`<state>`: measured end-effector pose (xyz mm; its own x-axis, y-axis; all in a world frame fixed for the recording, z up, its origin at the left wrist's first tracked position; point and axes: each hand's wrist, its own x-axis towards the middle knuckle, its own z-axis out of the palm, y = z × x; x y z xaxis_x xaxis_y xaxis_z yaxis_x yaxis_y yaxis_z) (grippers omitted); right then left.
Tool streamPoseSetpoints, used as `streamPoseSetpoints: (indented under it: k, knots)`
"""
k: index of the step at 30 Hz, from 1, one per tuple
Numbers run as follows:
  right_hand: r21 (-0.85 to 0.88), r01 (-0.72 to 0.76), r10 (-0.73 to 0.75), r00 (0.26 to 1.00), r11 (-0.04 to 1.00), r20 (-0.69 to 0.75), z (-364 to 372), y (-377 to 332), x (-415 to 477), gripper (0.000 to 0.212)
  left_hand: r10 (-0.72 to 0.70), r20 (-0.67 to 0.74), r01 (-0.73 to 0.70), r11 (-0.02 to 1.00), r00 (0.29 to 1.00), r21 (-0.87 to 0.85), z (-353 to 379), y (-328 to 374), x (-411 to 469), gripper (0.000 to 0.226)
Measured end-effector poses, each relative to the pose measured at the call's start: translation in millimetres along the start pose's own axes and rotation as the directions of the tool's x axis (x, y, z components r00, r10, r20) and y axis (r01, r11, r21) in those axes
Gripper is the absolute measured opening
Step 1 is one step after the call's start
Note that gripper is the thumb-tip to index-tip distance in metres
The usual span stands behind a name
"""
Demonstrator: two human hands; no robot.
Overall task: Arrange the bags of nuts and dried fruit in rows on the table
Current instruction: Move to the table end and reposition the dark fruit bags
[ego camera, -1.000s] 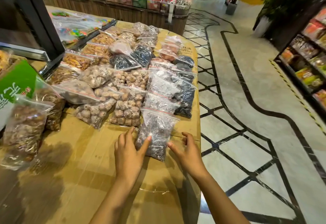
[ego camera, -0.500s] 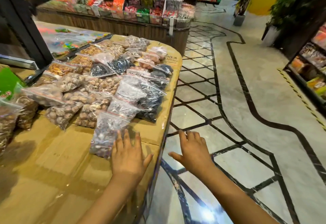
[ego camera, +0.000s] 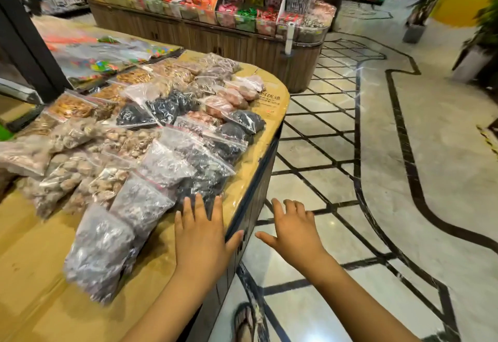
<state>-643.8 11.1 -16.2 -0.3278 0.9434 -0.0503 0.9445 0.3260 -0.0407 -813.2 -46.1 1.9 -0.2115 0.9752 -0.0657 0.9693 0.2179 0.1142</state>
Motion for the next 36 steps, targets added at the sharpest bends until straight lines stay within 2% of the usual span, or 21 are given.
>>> streamPoseSetpoints:
  k: [3,8,13,16,20,25,27,30,32,36]
  knots:
    - [-0.026,0.053,-0.054,0.998,0.998,-0.033,-10,9,71,0.083,-0.015,-0.051,0.013,0.999,0.999,-0.038,-8,7,61,0.086]
    - [-0.076,0.152,-0.156,0.987,0.985,-0.048,-47,16,182,0.081,-0.070,-0.032,0.068,0.996,0.997,-0.052,-32,3,160,0.084]
    - [-0.078,0.266,-0.268,0.963,0.961,-0.011,-81,10,281,0.083,-0.214,-0.064,0.207,0.973,0.975,-0.101,-61,-11,238,0.084]
    - [-0.118,0.390,-0.392,0.920,0.913,0.009,-85,-5,343,0.085,-0.332,-0.083,0.320,0.939,0.940,-0.128,-62,-28,279,0.082]
    - [-0.097,0.597,-0.602,0.798,0.797,-0.036,-80,-40,430,0.076,-0.539,-0.123,0.525,0.841,0.833,-0.132,-62,-57,319,0.086]
    - [-0.061,0.809,-0.803,0.588,0.585,0.095,-74,-85,525,0.079,-0.806,-0.083,0.788,0.591,0.586,-0.172,-62,-83,361,0.085]
    - [-0.028,0.871,-0.863,0.489,0.490,0.127,-77,-98,553,0.077,-0.870,-0.046,0.855,0.491,0.490,-0.168,-59,-89,374,0.087]
    - [0.026,0.932,-0.916,0.350,0.362,0.194,-76,-119,588,0.075,-0.924,-0.022,0.905,0.380,0.383,-0.189,-55,-97,387,0.093]
    - [0.085,0.951,-0.937,0.274,0.298,0.215,-72,-133,602,0.077,-0.940,-0.038,0.917,0.339,0.339,-0.212,-54,-108,388,0.101]
    - [0.190,0.961,-0.941,0.134,0.200,0.311,-59,-156,612,0.087,-0.951,-0.011,0.884,0.293,0.310,-0.364,-52,-137,384,0.109]
